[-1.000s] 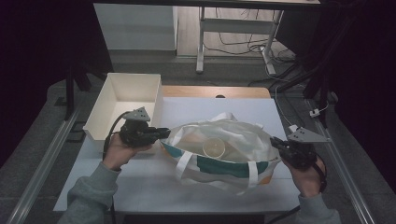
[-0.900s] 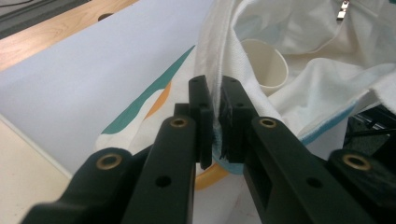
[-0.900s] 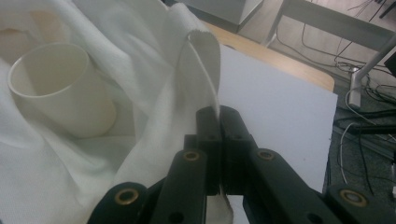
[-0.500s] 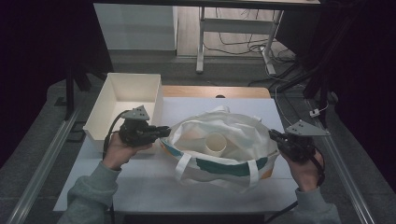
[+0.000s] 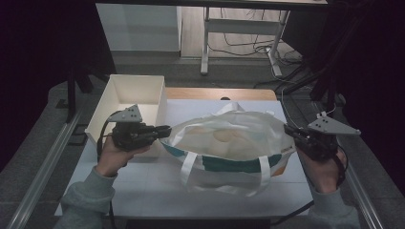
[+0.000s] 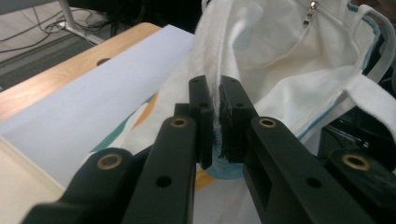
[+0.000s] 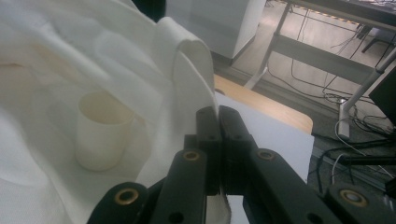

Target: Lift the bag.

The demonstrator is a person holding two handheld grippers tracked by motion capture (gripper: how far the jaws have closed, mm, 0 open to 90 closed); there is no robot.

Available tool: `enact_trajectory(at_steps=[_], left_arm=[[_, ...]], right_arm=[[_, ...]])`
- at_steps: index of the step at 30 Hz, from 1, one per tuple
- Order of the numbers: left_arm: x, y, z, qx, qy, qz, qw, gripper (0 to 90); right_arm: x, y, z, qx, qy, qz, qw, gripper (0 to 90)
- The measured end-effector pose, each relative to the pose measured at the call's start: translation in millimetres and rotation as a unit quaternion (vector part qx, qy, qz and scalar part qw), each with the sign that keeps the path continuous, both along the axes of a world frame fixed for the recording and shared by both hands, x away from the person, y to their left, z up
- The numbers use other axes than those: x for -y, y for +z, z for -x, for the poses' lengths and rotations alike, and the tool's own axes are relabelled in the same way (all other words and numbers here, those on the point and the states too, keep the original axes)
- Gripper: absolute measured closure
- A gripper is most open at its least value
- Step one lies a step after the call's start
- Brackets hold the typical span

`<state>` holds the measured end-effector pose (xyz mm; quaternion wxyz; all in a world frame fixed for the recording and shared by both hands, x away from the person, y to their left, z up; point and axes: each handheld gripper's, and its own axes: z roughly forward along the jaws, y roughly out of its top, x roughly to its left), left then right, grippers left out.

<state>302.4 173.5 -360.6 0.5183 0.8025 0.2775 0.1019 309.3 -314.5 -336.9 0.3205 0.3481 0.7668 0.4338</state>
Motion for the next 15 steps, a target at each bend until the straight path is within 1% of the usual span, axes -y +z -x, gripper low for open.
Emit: enact_trajectory(at_steps=[1, 4, 7, 8, 12, 14, 15], left_arm=[[-0.6, -0.4, -3.0, -0.002, 0.002, 0.002, 1.0, 84.8], [-0.3, -3.1, -14.5, -0.008, 0.013, 0.003, 0.9999, 84.9], [0.2, -6.4, -29.4, -0.016, 0.025, -0.001, 0.9996, 85.1], [0.4, -7.8, -35.0, -0.021, 0.029, 0.001, 0.9994, 85.1], [3.2, -15.3, -56.3, -0.043, 0.041, -0.003, 0.9983, 85.2], [6.0, -19.1, -63.9, -0.048, 0.048, -0.013, 0.9976, 85.3], [7.1, -20.6, -67.2, -0.051, 0.053, -0.018, 0.9971, 85.3]], right_arm=[[0.7, 1.1, -3.6, -0.002, 0.0, -0.003, 1.0, 87.4], [1.2, 1.1, -19.2, -0.01, -0.006, -0.003, 0.9999, 87.5], [0.4, -2.1, -39.0, -0.027, -0.013, 0.0, 0.9996, 87.6], [0.0, -4.3, -46.4, -0.034, -0.015, -0.001, 0.9993, 87.6], [-2.6, -17.0, -76.2, -0.063, -0.026, 0.013, 0.9976, 87.6], [-4.3, -25.6, -89.7, -0.076, -0.034, 0.025, 0.9962, 87.7], [-4.7, -30.1, -95.7, -0.083, -0.036, 0.027, 0.9955, 87.6]])
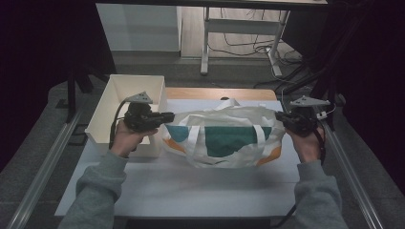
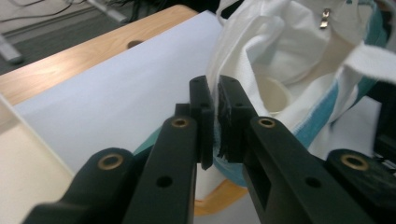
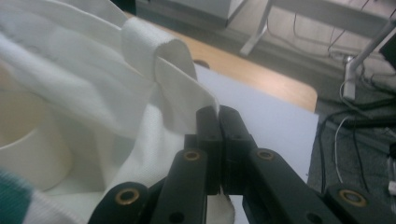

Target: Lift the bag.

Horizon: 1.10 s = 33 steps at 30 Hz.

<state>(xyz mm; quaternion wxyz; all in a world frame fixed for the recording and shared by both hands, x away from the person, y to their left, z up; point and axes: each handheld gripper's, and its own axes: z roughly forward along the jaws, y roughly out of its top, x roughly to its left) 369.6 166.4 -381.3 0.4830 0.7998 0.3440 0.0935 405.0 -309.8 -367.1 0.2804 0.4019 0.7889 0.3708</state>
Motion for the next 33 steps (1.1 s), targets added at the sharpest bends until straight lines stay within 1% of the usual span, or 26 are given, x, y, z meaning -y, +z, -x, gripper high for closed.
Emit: enact_trajectory(at_steps=[2, 8, 11, 15, 18, 23, 27, 30, 33], left_arm=[[1.1, -2.8, -5.7, -0.008, 0.002, -0.001, 1.0, 85.4], [5.1, -13.8, -18.5, -0.03, 0.01, -0.022, 0.9993, 85.5], [8.2, -17.2, -19.7, -0.035, 0.006, -0.029, 0.9989, 85.5], [12.2, -19.2, -20.5, -0.036, 0.007, -0.038, 0.9986, 85.5], [12.1, -19.5, -21.5, -0.037, 0.007, -0.037, 0.9986, 85.5], [11.5, -21.2, -24.1, -0.041, 0.01, -0.036, 0.9985, 85.5], [12.6, -23.4, -26.5, -0.045, 0.012, -0.039, 0.9981, 85.5], [12.9, -23.9, -27.2, -0.047, 0.013, -0.04, 0.998, 85.5], [12.9, -23.8, -27.1, -0.048, 0.013, -0.04, 0.998, 85.3]], right_arm=[[-0.6, -8.5, -10.2, -0.012, -0.004, 0.0, 0.9999, 87.7], [-6.9, -33.1, -28.8, -0.036, -0.011, 0.029, 0.9989, 87.8], [-7.2, -47.3, -33.7, -0.05, -0.013, 0.032, 0.9981, 87.8], [-4.7, -62.3, -36.1, -0.063, -0.016, 0.024, 0.9976, 87.8], [-3.5, -64.2, -36.3, -0.061, -0.015, 0.02, 0.9978, 87.8], [-4.5, -59.9, -34.9, -0.05, -0.013, 0.028, 0.9983, 87.8], [-4.2, -66.3, -37.5, -0.058, -0.017, 0.02, 0.998, 87.7], [-4.5, -70.5, -40.1, -0.061, -0.018, 0.016, 0.9979, 87.7], [-6.3, -70.5, -40.7, -0.059, -0.019, 0.018, 0.9979, 87.4]])
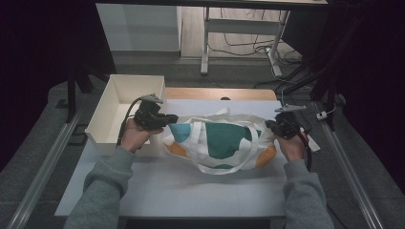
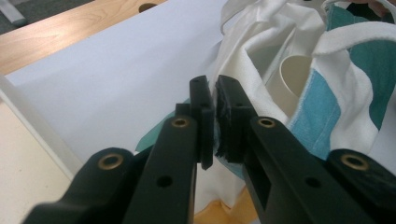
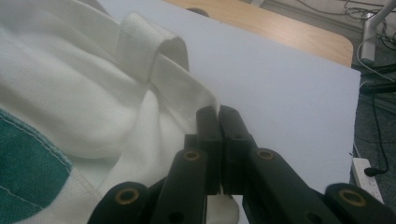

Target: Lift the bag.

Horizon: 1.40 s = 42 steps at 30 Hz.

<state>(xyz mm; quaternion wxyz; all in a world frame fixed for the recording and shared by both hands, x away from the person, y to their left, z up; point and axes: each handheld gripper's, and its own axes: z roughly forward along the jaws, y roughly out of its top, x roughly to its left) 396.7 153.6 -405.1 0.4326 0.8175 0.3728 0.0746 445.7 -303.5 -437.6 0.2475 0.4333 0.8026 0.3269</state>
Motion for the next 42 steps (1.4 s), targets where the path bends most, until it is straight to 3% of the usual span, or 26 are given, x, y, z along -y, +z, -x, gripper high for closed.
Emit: enact_trajectory(at_steps=[1, 3, 4, 6, 8, 12, 20, 26, 34, 42], left_arm=[[-0.1, 0.2, 0.4, 0.001, -0.002, 0.001, 1.0, 84.9], [-0.2, 2.1, 3.3, 0.014, 0.001, 0.006, 0.9999, 81.1], [-0.8, 4.2, 5.5, 0.023, 0.003, 0.009, 0.9997, 73.2], [-2.0, 8.3, 9.7, 0.037, 0.005, 0.021, 0.9991, 56.7], [-2.8, 13.3, 16.2, 0.05, 0.002, 0.029, 0.9983, 46.1], [-2.8, 20.8, 28.4, 0.068, 0.003, 0.029, 0.9973, 34.8], [-10.6, 28.3, 54.6, 0.105, 0.016, 0.021, 0.9941, 27.8], [-22.0, 19.7, 69.7, 0.111, 0.035, 0.015, 0.9931, 24.6], [-45.0, 0.2, 86.7, 0.106, 0.057, 0.021, 0.9925, 24.3], [-58.5, -19.0, 105.9, 0.1, 0.06, 0.012, 0.9932, 24.9]], right_arm=[[-0.1, 1.3, 0.9, 0.003, 0.0, -0.001, 1.0, 86.6], [0.2, 5.5, 4.7, 0.021, -0.007, -0.011, 0.9997, 74.4], [1.1, 8.8, 7.4, 0.035, -0.013, -0.02, 0.9991, 64.7], [4.3, 16.7, 13.2, 0.057, -0.013, -0.053, 0.9968, 54.3], [5.9, 25.2, 20.1, 0.073, -0.009, -0.082, 0.9939, 49.5], [1.9, 39.1, 36.1, 0.101, 0.019, -0.101, 0.9896, 45.7], [-11.7, 47.1, 64.9, 0.123, 0.087, -0.11, 0.9825, 44.5], [-13.2, 41.1, 79.7, 0.125, 0.109, -0.111, 0.9799, 43.7], [-10.1, 29.9, 98.9, 0.123, 0.122, -0.1, 0.9799, 43.4], [-3.4, 16.8, 118.0, 0.127, 0.119, -0.088, 0.9808, 43.4]])
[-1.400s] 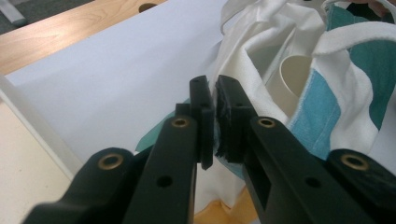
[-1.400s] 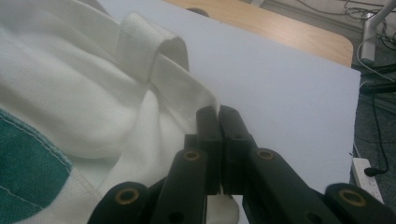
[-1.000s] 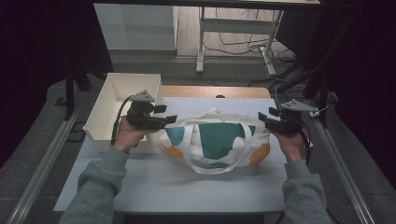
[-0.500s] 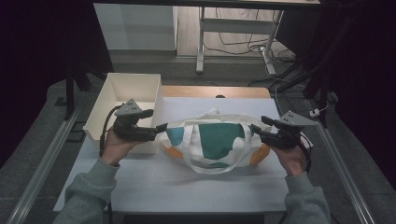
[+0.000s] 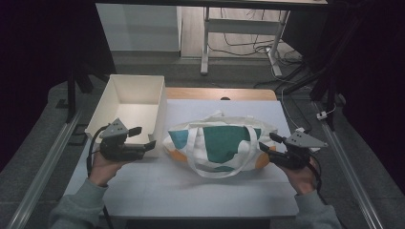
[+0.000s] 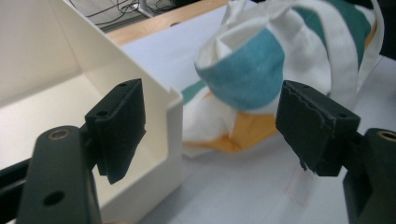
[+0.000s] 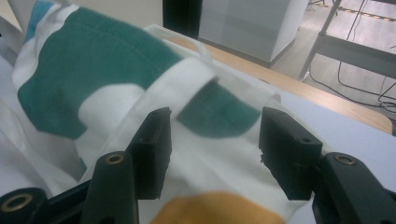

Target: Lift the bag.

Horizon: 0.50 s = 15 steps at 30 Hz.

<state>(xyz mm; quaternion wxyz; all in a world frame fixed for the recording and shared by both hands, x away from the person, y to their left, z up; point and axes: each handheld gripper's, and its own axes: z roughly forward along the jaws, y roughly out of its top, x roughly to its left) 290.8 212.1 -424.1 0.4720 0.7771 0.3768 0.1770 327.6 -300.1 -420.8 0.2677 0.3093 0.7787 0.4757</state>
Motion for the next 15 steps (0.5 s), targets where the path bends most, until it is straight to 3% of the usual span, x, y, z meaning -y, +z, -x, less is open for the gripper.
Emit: enact_trajectory(at_steps=[6, 11, 15], left_arm=[[-6.5, -18.2, 10.5, -0.012, 0.0, -0.004, 0.9999, 25.7], [-10.1, -31.3, 17.1, -0.018, 0.004, -0.003, 0.9998, 25.7], [-12.3, -41.4, 20.8, -0.025, 0.008, 0.0, 0.9997, 25.9]], right_arm=[[8.6, -14.0, 15.8, 0.003, -0.003, 0.002, 1.0, 43.4], [14.3, -31.5, 22.8, -0.008, -0.002, 0.013, 0.9999, 42.1], [18.9, -36.5, 25.6, -0.004, -0.009, 0.005, 0.9999, 41.6]])
